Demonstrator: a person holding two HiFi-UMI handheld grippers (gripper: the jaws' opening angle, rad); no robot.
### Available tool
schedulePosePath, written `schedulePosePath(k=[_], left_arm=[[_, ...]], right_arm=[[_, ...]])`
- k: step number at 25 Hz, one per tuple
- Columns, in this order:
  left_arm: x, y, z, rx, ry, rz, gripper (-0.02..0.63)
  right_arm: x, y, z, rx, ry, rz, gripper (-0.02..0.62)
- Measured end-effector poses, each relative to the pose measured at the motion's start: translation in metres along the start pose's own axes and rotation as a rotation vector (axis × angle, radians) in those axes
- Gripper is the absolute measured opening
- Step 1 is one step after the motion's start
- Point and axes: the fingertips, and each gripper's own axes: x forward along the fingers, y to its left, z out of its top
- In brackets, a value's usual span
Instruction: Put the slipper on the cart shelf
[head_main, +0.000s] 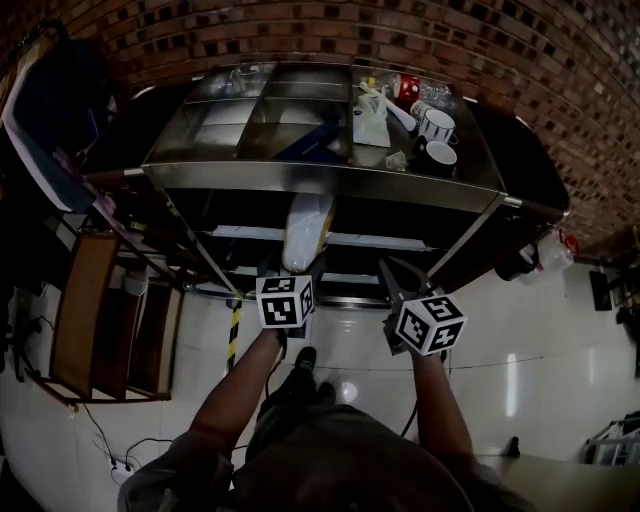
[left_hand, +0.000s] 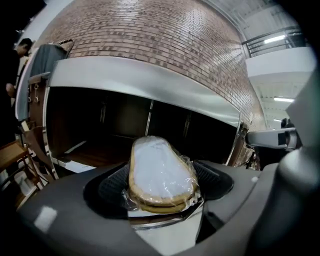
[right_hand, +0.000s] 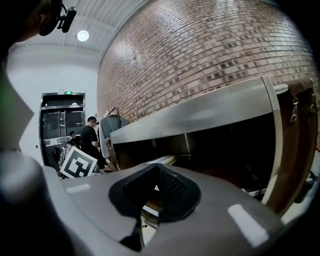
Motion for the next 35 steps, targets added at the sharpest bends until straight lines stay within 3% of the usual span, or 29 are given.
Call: schedulePosePath(k=[8, 20, 35], left_arm=[[0.065, 0.014, -0.007, 0.019, 0.043, -0.034, 0.405], [0.136, 0.051, -0.015, 0.018, 0.092, -0.031, 0.407], [0.177, 0.049, -0.036, 0.079, 0.191, 0.038, 0.411]], right_arm=[[0.03, -0.031, 0.006, 0.004, 0.021, -0.067, 0.0], [0.089, -0.027, 0.003, -0.005, 0.062, -0.068, 0.0], [0.076, -0.039, 0.008, -0.013, 0.058, -0.092, 0.0]])
